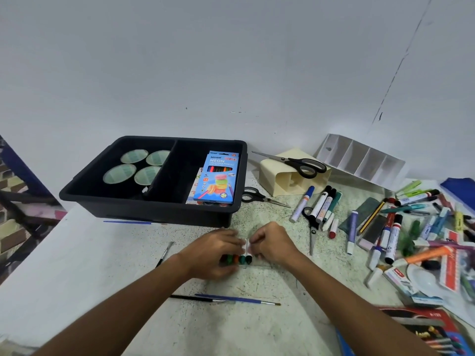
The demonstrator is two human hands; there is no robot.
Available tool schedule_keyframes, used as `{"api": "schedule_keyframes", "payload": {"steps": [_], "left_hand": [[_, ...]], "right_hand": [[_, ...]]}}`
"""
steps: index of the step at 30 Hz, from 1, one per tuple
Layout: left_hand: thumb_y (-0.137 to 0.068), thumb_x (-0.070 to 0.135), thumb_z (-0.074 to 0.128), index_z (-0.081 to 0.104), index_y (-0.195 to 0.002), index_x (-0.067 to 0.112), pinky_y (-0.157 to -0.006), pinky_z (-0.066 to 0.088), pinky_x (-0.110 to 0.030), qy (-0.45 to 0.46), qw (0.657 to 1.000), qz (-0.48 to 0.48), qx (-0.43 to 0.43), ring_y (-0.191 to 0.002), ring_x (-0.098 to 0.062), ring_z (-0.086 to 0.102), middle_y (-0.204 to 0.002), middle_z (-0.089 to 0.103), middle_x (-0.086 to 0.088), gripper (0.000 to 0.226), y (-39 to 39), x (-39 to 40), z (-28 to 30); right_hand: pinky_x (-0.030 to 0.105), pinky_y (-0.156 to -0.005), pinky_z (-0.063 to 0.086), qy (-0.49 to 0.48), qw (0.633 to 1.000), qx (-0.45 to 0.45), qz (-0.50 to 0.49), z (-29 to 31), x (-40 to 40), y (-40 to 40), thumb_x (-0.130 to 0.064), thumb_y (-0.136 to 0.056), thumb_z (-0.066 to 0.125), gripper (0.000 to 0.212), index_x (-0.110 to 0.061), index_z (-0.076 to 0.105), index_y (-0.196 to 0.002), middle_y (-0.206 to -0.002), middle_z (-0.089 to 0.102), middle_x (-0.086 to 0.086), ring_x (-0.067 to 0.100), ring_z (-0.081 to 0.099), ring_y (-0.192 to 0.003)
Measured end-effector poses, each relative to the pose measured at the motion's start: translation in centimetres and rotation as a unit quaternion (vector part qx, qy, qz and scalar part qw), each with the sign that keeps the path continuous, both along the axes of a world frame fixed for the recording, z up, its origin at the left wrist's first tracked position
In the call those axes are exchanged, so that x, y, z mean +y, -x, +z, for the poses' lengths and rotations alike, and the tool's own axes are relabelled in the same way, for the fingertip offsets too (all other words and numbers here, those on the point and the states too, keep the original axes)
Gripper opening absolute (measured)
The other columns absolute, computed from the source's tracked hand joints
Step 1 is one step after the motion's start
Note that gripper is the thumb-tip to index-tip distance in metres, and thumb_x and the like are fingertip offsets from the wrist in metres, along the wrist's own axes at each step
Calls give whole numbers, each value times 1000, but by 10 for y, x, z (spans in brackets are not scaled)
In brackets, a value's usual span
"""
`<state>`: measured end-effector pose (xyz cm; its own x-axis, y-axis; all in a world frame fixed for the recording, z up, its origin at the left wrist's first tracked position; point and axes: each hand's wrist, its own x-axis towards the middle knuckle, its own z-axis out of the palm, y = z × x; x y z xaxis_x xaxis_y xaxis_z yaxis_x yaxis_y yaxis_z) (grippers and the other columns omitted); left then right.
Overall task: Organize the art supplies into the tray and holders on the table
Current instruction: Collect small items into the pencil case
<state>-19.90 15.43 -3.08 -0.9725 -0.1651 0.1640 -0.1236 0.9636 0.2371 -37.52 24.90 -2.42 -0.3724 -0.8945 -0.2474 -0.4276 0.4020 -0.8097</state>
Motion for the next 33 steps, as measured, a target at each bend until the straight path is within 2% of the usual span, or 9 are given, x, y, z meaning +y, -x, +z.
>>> {"api": "schedule_keyframes", "payload": {"steps": [3, 6, 10, 14, 17, 19, 22, 27, 33], "left_hand": [[-84, 30, 67, 73, -107, 14, -101, 45, -27, -12, 999, 7, 34, -115, -18, 59, -114, 70, -1, 29, 9, 4, 2], [-84, 24, 67, 74, -98, 12, -78, 54, -33, -30, 994, 32, 96, -94, -11, 59, -98, 69, 1, 19, 26, 12, 4], [-84, 22, 69, 73, -98, 12, -77, 53, -31, -63, 987, 42, 139, -90, -11, 60, -94, 70, 1, 18, 63, 23, 8], [-80, 18, 74, 74, -96, 8, -77, 52, -38, -61, 987, 26, 146, -88, -20, 61, -91, 71, -3, 19, 113, 35, 17], [-81, 28, 72, 70, -112, 14, -88, 44, -38, -41, 996, 25, 81, -103, -20, 51, -106, 66, -1, 35, 158, 42, 23], [-81, 40, 70, 61, -127, 22, -96, 36, -37, 9, 1000, 21, 12, -116, -18, 40, -121, 56, 2, 50, 184, 43, 26], [-78, 52, 70, 46, -140, 24, -103, 28, -43, 70, 995, 2, -69, -130, -21, 26, -141, 40, 0, 72, 218, 42, 26], [-70, 60, 72, 40, -143, 26, -102, 25, -49, 137, 982, -9, -132, -134, -27, 19, -152, 25, -8, 87, 249, 34, 22], [-67, 62, 75, 43, -142, 33, -103, 25, -50, 144, 973, -10, -181, -134, -30, 18, -152, 22, -8, 87, 263, 26, 23]], "right_hand": [[15, -52, 48, 15, 997, 65, 32, 3, 3, 1, -8, -79, 77, 3, -9, 77, -82, -70, 66, -6, 0, 59, -57], [10, -57, 46, 40, 994, 100, 28, 4, 14, 9, -9, -84, 70, 11, -10, 76, -93, -85, 71, 0, 3, 60, -67], [12, -71, 44, 63, 989, 129, -21, 10, 40, 39, -6, -86, 64, 20, -9, 75, -103, -101, 72, 1, 6, 60, -84], [25, -76, 49, 62, 977, 185, -87, 17, 72, 86, -4, -87, 63, 20, -9, 75, -102, -100, 73, 5, 15, 64, -87], [37, -89, 50, 16, 961, 264, -86, 21, 90, 123, -13, -86, 64, 24, -13, 72, -109, -110, 69, 7, 23, 61, -103], [38, -98, 41, -47, 941, 330, -55, 19, 95, 140, -26, -86, 64, 38, -18, 64, -123, -127, 58, 6, 26, 47, -120], [40, -96, 35, -81, 914, 396, -41, 14, 96, 154, -47, -83, 62, 51, -23, 58, -128, -137, 44, 7, 29, 32, -124], [41, -98, 28, -82, 912, 401, -12, 8, 84, 165, -61, -70, 68, 65, -24, 60, -123, -145, 34, 7, 27, 24, -130], [43, -102, 25, -76, 920, 385, -7, 4, 77, 173, -63, -68, 71, 66, -25, 63, -122, -145, 33, 7, 29, 21, -131]]}}
